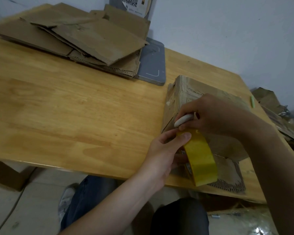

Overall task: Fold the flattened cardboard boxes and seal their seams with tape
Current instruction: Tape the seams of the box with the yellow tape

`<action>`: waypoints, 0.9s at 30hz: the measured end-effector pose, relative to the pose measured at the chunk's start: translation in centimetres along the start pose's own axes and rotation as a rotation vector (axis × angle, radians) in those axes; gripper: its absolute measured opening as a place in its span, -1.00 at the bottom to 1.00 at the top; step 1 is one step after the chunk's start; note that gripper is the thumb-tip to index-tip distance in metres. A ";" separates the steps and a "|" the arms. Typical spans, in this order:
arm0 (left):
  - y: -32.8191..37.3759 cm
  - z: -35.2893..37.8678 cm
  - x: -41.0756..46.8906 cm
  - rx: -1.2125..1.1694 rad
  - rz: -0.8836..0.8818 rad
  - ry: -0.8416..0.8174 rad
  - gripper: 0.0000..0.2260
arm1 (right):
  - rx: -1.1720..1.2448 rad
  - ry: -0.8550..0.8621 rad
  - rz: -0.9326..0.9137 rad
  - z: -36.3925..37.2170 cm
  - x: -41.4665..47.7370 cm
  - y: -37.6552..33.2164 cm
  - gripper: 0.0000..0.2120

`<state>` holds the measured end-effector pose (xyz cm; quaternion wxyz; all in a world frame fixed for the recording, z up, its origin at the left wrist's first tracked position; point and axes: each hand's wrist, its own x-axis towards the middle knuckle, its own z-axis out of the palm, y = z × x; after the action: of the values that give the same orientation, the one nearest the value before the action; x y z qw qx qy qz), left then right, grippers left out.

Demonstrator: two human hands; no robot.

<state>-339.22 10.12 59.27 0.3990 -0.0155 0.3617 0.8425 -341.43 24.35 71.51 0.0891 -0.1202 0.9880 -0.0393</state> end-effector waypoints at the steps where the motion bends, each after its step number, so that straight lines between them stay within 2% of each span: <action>1: 0.0 0.0 0.0 -0.003 -0.002 0.002 -0.63 | -0.019 -0.003 -0.009 0.2 0.1 -0.1 -0.89; 8: 0.0 0.0 0.1 -0.030 -0.018 -0.014 -0.68 | -0.072 -0.022 0.003 0.3 0.5 0.0 -0.87; 15: -0.2 -0.1 0.4 -0.042 -0.018 0.015 -0.59 | -0.058 -0.022 -0.017 0.1 0.2 0.2 -0.89; 27: -0.2 -0.2 0.6 0.002 -0.013 0.026 -0.64 | 0.112 0.056 -0.021 -0.3 -1.4 1.5 -0.85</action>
<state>-339.55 10.44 58.85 0.3998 -0.0282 0.3675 0.8392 -340.46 26.19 71.93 0.0674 -0.1244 0.9850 -0.0991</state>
